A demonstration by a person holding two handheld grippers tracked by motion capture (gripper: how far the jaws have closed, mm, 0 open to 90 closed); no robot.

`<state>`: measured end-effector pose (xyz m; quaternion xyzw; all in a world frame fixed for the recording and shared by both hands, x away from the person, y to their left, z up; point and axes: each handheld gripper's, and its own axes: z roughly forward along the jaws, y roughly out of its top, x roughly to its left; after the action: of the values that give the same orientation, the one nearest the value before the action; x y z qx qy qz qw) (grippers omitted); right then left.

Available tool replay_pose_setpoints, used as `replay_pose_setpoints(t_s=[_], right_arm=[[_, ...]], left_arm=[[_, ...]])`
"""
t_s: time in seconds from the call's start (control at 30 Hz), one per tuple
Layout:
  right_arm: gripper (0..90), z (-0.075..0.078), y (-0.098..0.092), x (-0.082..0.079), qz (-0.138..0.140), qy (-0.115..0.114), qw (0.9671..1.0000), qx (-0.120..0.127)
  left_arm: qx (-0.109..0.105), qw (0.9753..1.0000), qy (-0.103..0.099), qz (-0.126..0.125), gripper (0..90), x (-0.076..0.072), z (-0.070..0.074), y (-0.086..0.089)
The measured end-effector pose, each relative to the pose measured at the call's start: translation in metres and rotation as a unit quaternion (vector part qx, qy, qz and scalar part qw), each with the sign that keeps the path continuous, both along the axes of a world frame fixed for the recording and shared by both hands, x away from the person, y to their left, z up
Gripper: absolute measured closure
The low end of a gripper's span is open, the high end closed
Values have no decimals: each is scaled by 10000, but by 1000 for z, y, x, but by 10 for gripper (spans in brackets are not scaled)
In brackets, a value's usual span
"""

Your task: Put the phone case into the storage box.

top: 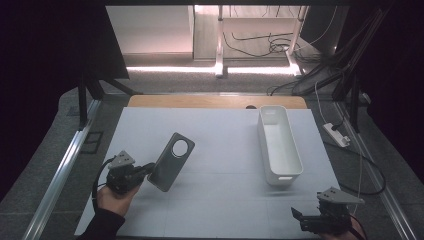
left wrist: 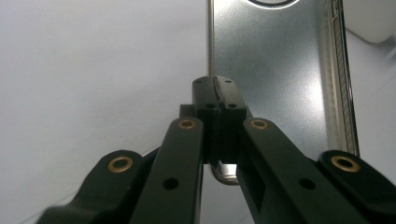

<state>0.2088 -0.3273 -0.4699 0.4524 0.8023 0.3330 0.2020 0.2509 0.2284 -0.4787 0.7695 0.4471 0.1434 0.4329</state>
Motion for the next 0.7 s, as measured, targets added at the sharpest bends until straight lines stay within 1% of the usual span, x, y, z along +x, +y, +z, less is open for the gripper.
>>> replay_pose_setpoints(t_s=[0.13, 0.2, 0.3, 0.33, 0.43, 0.5, 0.57, 0.7], right_arm=[[0, 0, 1, 0, 34, 4, 10000, -31], [0, 1, 1, 0, 83, -9, 10000, 26], [0, 4, 1, 1, 149, 10, 9995, 270], [0, 4, 1, 1, 149, 10, 9995, 270], [0, 10, 3, 4, 250, -16, 9988, 418], [0, 11, 5, 6, 324, 16, 9983, 490], [0, 12, 6, 9, 389, 54, 9979, 507], [0, 15, 11, 14, 567, 143, 9953, 772]], left_arm=[[-13, 9999, -140, -12, 891, -11, 3, -5], [-8, 9998, -180, -25, 890, -15, 4, -8], [-33, 9998, -187, -53, 890, -19, 4, -10], [-50, 9998, -196, -76, 890, -21, 4, -12], [-69, 9998, -163, -93, 891, -24, 4, -13], [-72, 9998, -131, -104, 891, -26, 3, -13], [-66, 9998, -100, -127, 890, -26, 2, -14], [-48, 9998, -94, -160, 890, -26, 2, -17]])
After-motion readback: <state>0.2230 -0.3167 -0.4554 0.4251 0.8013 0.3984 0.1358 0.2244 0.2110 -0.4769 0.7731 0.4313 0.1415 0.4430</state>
